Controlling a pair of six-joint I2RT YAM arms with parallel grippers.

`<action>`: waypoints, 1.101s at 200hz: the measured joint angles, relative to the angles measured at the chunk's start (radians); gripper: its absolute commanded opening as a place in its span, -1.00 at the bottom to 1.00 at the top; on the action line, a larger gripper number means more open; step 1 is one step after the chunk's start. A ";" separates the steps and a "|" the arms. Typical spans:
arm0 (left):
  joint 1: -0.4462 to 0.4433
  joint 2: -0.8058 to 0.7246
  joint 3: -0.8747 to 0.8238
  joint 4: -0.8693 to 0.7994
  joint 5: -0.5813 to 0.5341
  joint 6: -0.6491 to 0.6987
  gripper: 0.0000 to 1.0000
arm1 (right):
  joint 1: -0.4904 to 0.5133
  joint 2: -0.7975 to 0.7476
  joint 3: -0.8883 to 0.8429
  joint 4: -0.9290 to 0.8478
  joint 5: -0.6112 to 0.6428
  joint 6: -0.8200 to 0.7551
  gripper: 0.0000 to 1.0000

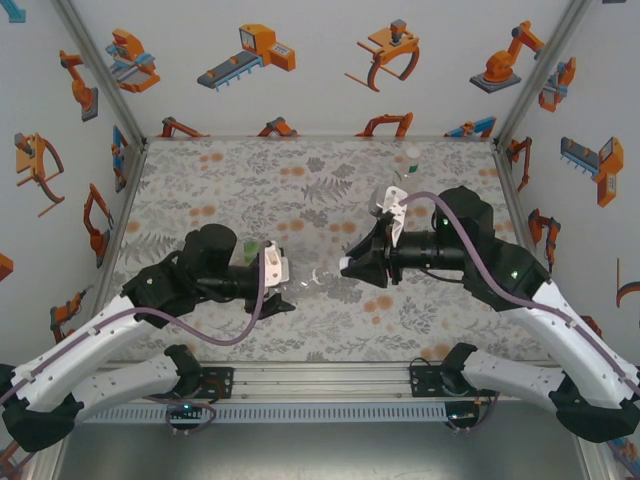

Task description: Screw on the bottle caps

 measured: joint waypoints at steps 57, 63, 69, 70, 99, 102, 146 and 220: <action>-0.035 0.033 0.014 -0.015 -0.001 0.021 -1.00 | 0.000 0.055 0.013 -0.043 -0.158 -0.197 -1.00; -0.035 0.033 0.014 -0.015 -0.001 0.022 -1.00 | 0.000 0.056 0.013 -0.048 -0.165 -0.204 -1.00; -0.038 0.034 0.015 -0.016 -0.002 0.023 -1.00 | 0.000 0.056 0.012 -0.052 -0.169 -0.215 -1.00; -0.038 0.034 0.015 -0.016 -0.003 0.023 -1.00 | 0.000 0.056 0.012 -0.052 -0.169 -0.216 -1.00; -0.043 0.038 0.023 -0.015 -0.006 0.025 -1.00 | 0.005 0.056 0.010 -0.053 -0.171 -0.246 -1.00; -0.043 0.038 0.023 -0.015 -0.008 0.025 -1.00 | 0.005 0.056 0.009 -0.053 -0.170 -0.248 -1.00; -0.043 0.041 0.023 -0.015 -0.015 0.024 -1.00 | 0.023 0.056 -0.012 -0.052 -0.160 -0.260 -1.00; -0.047 0.057 0.027 -0.015 -0.021 0.024 -1.00 | 0.043 0.057 -0.019 -0.051 -0.122 -0.267 -1.00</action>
